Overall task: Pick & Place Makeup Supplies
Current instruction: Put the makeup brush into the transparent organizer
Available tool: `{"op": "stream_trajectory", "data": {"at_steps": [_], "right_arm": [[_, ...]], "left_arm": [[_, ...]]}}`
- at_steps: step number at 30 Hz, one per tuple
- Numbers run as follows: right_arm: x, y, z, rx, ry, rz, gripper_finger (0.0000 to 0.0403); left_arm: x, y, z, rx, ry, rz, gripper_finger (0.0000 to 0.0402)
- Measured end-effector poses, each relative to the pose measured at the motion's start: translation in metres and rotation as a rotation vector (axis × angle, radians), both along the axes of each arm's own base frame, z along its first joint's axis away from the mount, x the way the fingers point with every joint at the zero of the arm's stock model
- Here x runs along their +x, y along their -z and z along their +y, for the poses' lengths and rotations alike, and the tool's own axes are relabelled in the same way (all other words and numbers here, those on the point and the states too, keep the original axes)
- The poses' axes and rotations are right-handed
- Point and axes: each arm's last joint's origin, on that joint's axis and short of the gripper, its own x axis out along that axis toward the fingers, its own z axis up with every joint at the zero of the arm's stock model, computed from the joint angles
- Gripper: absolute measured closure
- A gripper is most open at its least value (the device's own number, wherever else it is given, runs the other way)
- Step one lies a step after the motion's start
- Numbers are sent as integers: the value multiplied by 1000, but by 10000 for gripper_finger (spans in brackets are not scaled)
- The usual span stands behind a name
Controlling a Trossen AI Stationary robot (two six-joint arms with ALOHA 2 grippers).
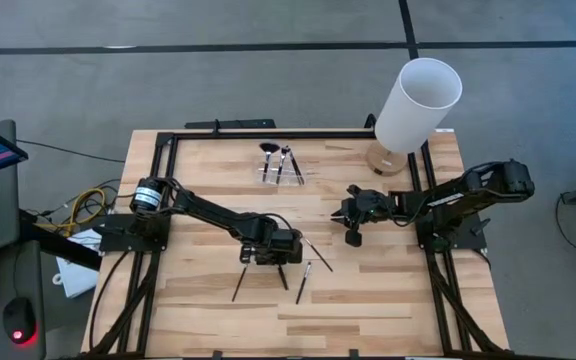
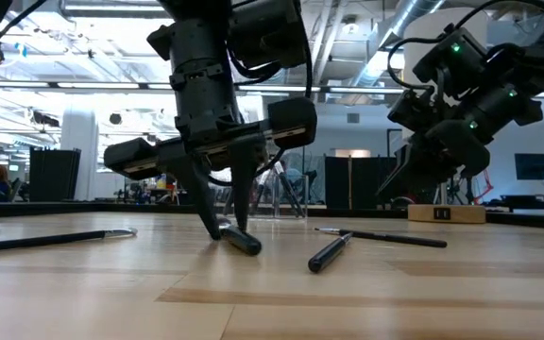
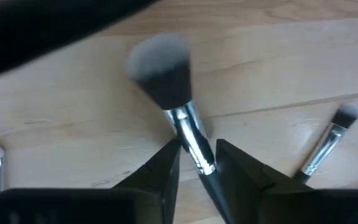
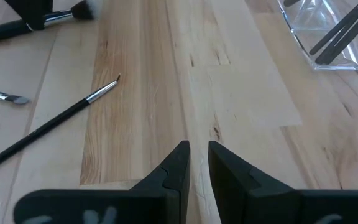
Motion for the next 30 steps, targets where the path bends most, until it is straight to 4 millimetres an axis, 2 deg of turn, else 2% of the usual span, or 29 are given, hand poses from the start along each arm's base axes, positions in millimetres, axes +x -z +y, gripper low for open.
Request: {"op": "stream_trajectory", "data": {"at_steps": [8, 20, 23, 30], "right_arm": [[0, 0, 0, -1, 0, 0, 352], [-1, 1, 0, -14, -12, 12, 352], [-1, 1, 0, -14, -12, 13, 352], [-1, 1, 0, -14, -12, 13, 352]], "left_arm": [[0, 1, 10, 2, 29, 12, 344], [-3, -3, 27, 46, 135, 20, 347], [-5, -14, 32, 115, 157, -12, 348], [-12, -63, 41, 396, 219, -167, 348]]}}
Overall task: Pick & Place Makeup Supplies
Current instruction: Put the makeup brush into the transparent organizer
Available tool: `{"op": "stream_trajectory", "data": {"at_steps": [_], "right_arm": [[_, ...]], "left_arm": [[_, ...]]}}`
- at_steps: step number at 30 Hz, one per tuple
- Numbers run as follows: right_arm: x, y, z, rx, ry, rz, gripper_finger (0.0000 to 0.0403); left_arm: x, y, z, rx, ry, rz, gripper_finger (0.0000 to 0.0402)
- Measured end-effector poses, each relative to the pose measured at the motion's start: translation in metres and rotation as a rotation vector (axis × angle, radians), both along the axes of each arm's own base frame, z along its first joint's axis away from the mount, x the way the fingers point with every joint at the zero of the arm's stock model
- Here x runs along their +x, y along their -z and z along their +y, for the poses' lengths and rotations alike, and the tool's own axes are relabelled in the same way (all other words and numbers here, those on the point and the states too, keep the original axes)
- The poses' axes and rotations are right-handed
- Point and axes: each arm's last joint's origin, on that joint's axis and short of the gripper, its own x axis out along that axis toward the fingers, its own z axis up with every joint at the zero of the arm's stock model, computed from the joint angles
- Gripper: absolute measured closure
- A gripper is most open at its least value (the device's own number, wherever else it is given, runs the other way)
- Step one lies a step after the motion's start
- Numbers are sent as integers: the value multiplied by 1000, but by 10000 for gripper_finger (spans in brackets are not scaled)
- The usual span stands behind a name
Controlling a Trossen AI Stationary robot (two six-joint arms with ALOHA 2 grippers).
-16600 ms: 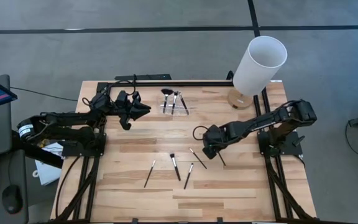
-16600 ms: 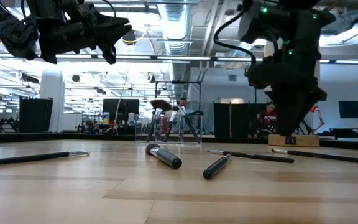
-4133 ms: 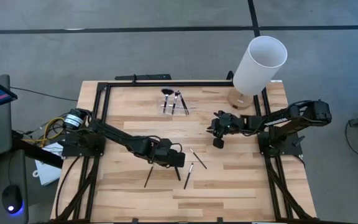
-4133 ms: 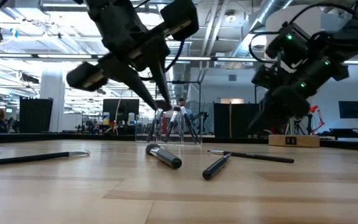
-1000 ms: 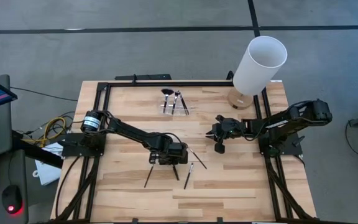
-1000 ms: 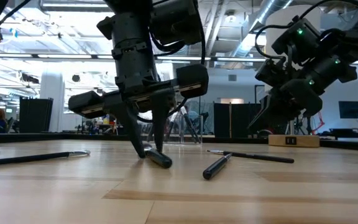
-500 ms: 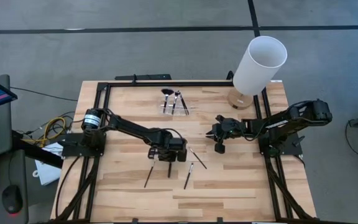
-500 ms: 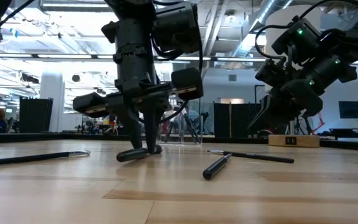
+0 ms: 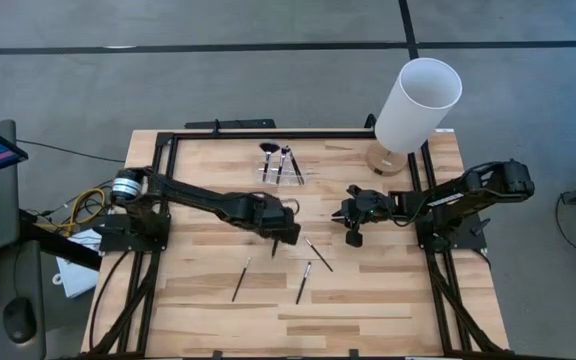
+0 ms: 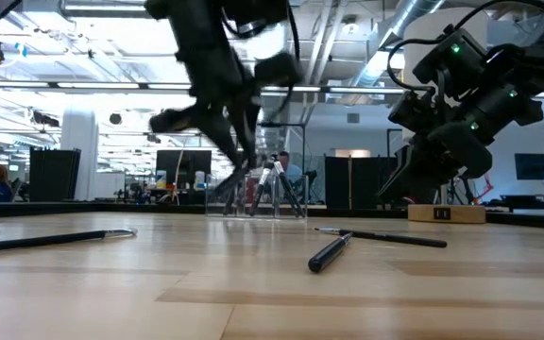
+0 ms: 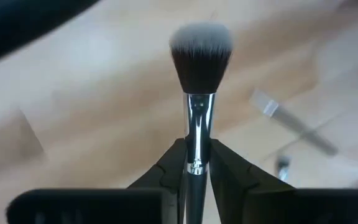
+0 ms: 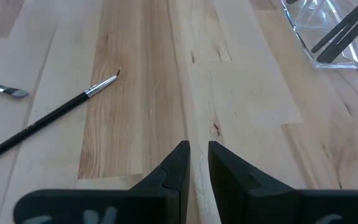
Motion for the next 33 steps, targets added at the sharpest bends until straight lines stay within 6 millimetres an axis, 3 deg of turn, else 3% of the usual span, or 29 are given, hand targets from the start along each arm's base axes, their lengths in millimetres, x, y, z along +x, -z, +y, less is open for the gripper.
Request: {"op": "stream_trajectory", "data": {"at_steps": [8, 13, 24, 29, 33], "right_arm": [[0, 0, 0, 0, 1, -4, 352], [2, -2, 0, 12, 12, -32, 352], [3, -3, -1, -18, 19, -44, 352], [3, -3, -3, -40, 11, -42, 352], [2, -3, -5, -43, 20, -41, 352]], "left_arm": [[-16, -55, 20, 540, -20, -112, 348], [-15, -63, 48, 732, -102, -80, 348], [11, -42, 117, 850, -166, -46, 348], [16, -26, 135, 847, -171, 2, 348], [20, -12, 139, 827, -159, 24, 348]]}}
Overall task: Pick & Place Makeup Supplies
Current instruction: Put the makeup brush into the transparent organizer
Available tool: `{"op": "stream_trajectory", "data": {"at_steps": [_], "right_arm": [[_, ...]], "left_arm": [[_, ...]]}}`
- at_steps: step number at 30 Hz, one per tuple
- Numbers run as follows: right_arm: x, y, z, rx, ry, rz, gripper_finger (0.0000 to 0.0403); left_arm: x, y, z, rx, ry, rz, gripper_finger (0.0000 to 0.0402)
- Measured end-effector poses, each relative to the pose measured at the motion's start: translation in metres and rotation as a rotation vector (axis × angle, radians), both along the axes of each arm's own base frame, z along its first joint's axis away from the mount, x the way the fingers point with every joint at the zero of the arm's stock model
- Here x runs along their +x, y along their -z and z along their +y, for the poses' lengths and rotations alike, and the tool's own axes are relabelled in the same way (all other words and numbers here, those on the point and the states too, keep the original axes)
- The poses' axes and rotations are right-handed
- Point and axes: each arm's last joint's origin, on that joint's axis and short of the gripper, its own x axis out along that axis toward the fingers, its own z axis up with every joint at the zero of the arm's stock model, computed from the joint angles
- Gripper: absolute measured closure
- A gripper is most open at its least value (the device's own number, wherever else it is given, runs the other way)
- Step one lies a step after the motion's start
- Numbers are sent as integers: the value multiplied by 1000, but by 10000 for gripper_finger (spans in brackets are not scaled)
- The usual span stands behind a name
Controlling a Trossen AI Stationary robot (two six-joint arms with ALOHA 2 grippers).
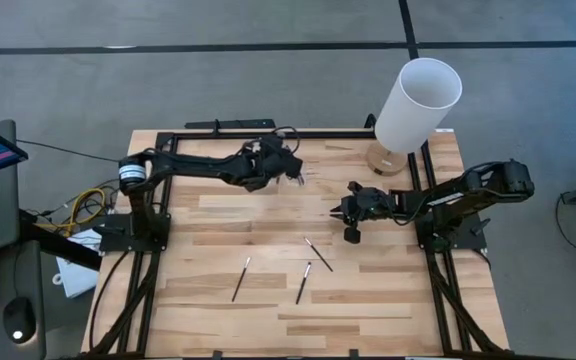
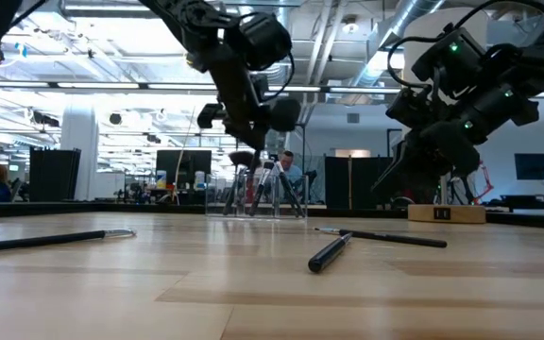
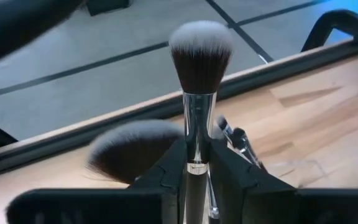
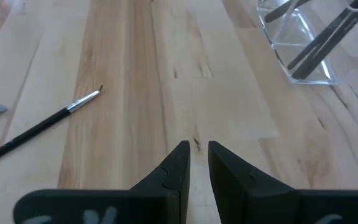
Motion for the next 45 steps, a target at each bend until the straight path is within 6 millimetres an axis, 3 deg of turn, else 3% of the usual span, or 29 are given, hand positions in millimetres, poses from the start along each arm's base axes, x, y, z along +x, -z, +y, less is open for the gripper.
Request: {"op": "stream_trajectory", "data": {"at_steps": [6, 16, 25, 36, 40, 45], "right_arm": [[0, 0, 0, -4, -5, 1, 352], [0, 0, 0, -3, -7, 0, 352], [0, 0, 1, -2, -8, 1, 352], [0, 0, 0, -3, -7, -4, 352], [0, 0, 0, -3, -7, -3, 352], [0, 0, 0, -3, -7, -3, 352]], "left_arm": [[5, 13, -2, -13, -2, 9, 348], [8, 14, -15, -40, 23, -21, 338], [-12, 47, -17, -126, -27, -7, 337], [-15, 48, -17, -149, -12, -25, 334], [-14, 48, -16, -172, 3, -39, 316], [-15, 44, -17, -181, -2, -61, 266]]}}
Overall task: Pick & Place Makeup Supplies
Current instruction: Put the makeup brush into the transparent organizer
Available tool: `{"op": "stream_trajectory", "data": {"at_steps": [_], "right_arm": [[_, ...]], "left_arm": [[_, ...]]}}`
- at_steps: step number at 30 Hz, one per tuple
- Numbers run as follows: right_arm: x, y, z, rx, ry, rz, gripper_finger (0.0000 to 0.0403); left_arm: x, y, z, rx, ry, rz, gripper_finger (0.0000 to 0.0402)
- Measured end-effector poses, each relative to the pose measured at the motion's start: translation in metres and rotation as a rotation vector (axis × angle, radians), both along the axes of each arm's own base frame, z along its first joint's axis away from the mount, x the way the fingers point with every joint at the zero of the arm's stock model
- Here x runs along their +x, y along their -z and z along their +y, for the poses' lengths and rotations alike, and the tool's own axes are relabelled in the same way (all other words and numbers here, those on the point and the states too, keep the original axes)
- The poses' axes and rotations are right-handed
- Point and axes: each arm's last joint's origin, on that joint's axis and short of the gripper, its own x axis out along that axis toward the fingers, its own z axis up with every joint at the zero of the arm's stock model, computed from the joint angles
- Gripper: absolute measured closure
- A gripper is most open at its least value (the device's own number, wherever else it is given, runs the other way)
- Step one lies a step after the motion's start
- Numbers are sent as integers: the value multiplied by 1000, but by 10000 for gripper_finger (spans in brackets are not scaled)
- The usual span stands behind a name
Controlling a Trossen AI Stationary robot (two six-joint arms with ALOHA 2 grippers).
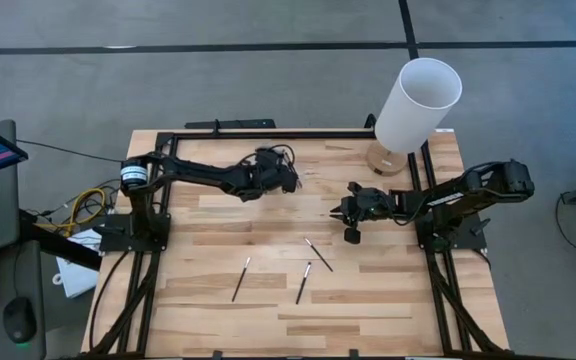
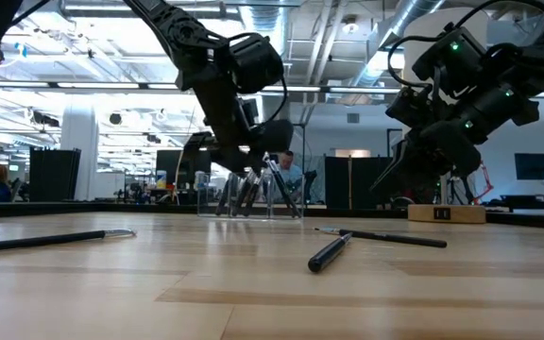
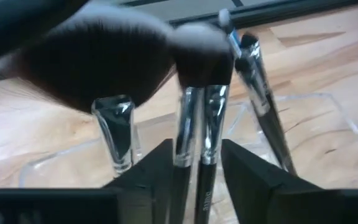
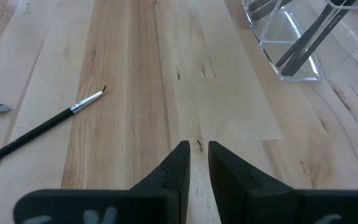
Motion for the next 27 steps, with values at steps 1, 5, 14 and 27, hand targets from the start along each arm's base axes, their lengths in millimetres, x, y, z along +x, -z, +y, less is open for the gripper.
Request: {"op": "stream_trajectory", "data": {"at_steps": [1, 5, 14, 27], "right_arm": [[0, 0, 0, 0, 0, 0, 352], [0, 0, 0, 0, 0, 3, 352], [-1, 1, 0, 1, 0, 9, 352], [-1, 1, 0, 6, 2, 8, 352]], "left_arm": [[0, -3, 0, -1, -2, -13, 255], [-5, -24, -4, 12, 10, -64, 221], [-29, -100, -43, 48, 139, -237, 217], [-37, -85, -155, -261, 412, -255, 258]]}}
